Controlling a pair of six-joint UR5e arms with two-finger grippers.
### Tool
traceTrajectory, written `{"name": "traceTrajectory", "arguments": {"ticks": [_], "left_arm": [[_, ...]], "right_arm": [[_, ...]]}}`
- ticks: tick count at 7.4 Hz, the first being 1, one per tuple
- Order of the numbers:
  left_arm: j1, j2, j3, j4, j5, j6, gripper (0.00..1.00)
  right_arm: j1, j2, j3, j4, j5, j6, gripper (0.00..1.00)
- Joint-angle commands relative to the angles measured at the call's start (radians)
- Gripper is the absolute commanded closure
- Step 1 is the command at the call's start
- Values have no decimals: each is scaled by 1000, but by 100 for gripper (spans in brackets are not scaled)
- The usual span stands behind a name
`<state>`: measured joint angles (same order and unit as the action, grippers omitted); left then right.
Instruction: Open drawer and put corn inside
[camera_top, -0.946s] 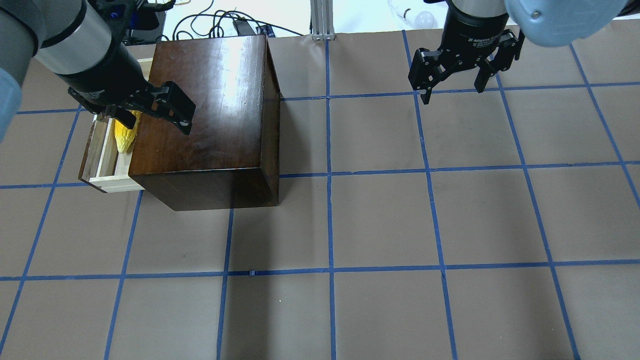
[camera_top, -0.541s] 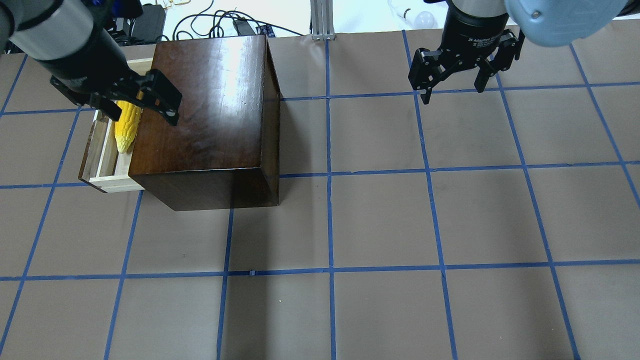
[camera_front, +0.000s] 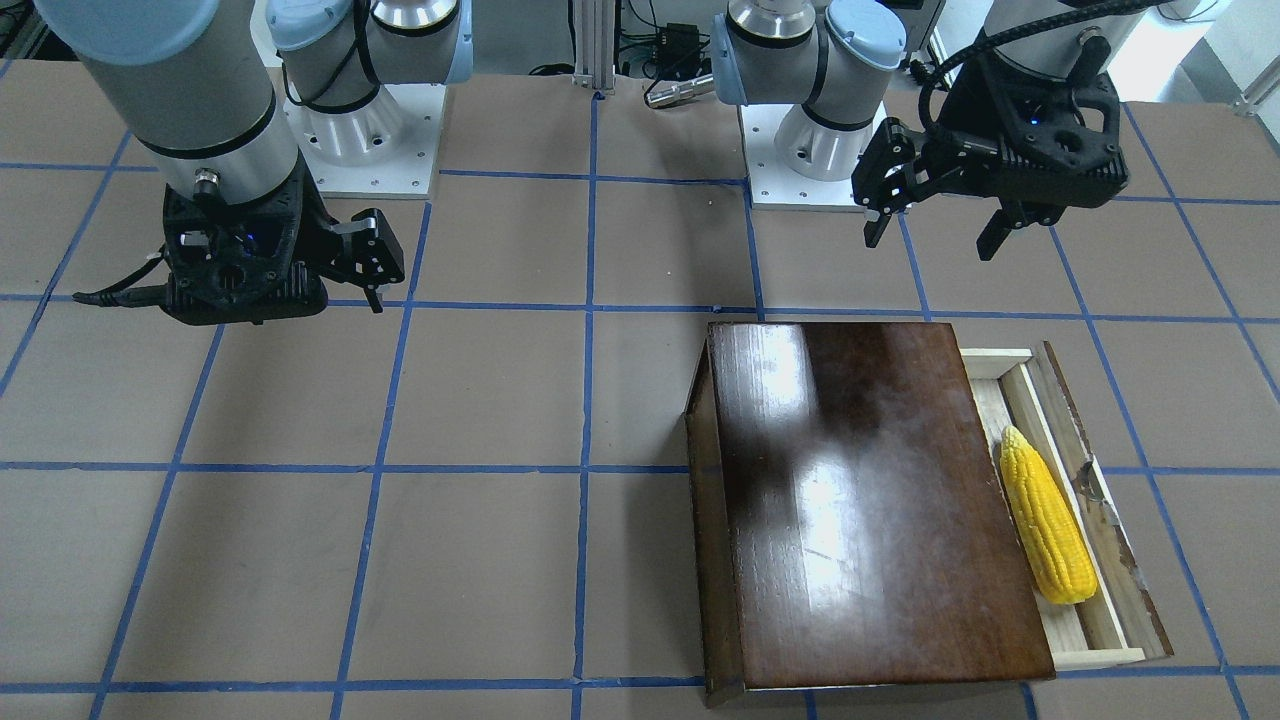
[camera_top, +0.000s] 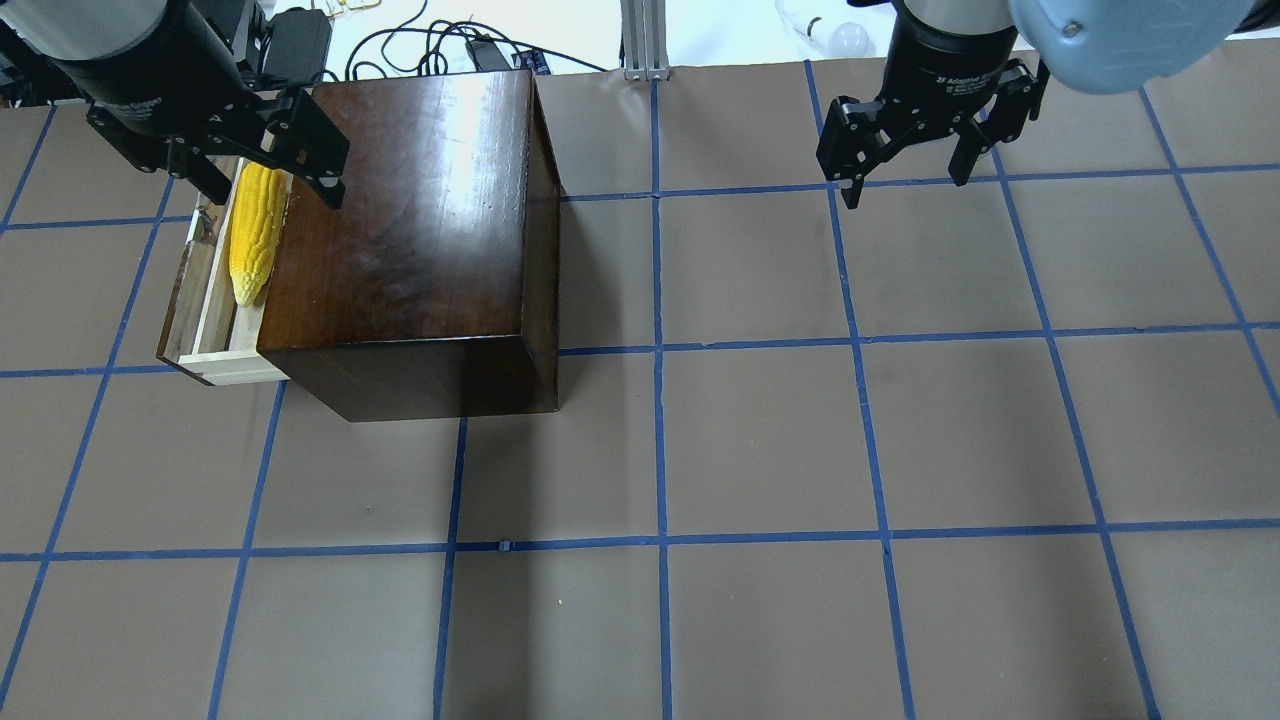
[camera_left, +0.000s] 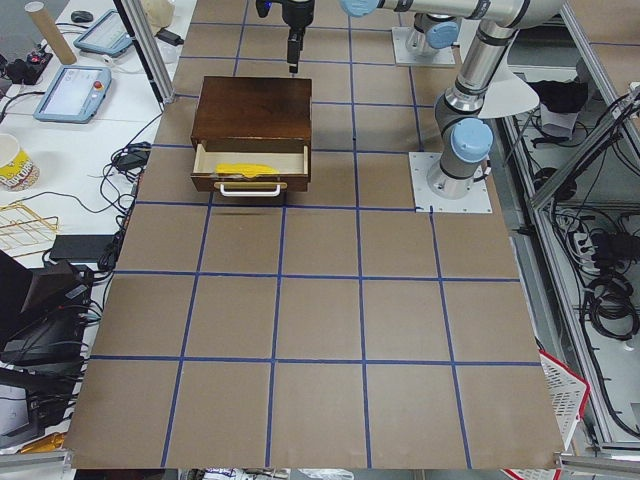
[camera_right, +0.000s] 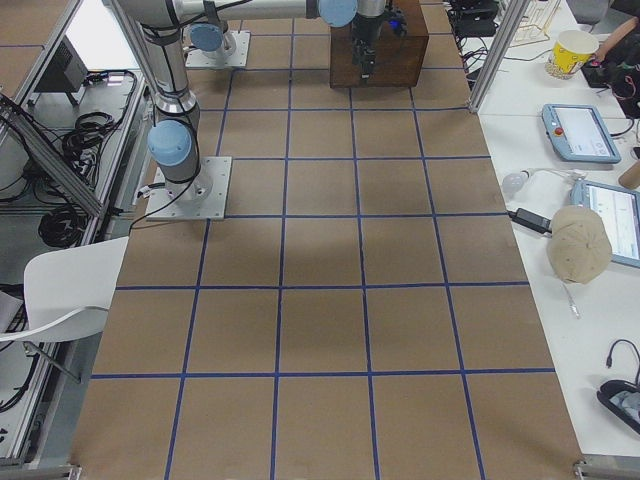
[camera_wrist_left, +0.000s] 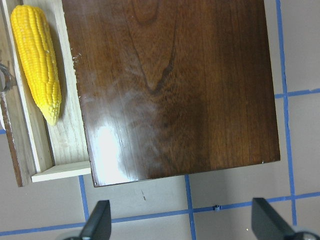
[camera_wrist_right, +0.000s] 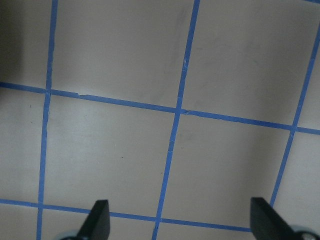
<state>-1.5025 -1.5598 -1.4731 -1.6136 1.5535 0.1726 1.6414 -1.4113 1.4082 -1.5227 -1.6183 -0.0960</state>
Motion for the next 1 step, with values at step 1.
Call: {"name": "traceTrajectory", "arguments": {"ticks": [1], "left_arm": [[-4, -9, 0, 4, 0, -1, 0]], "right_arm": [[0, 0, 0, 1, 0, 1, 0]]}}
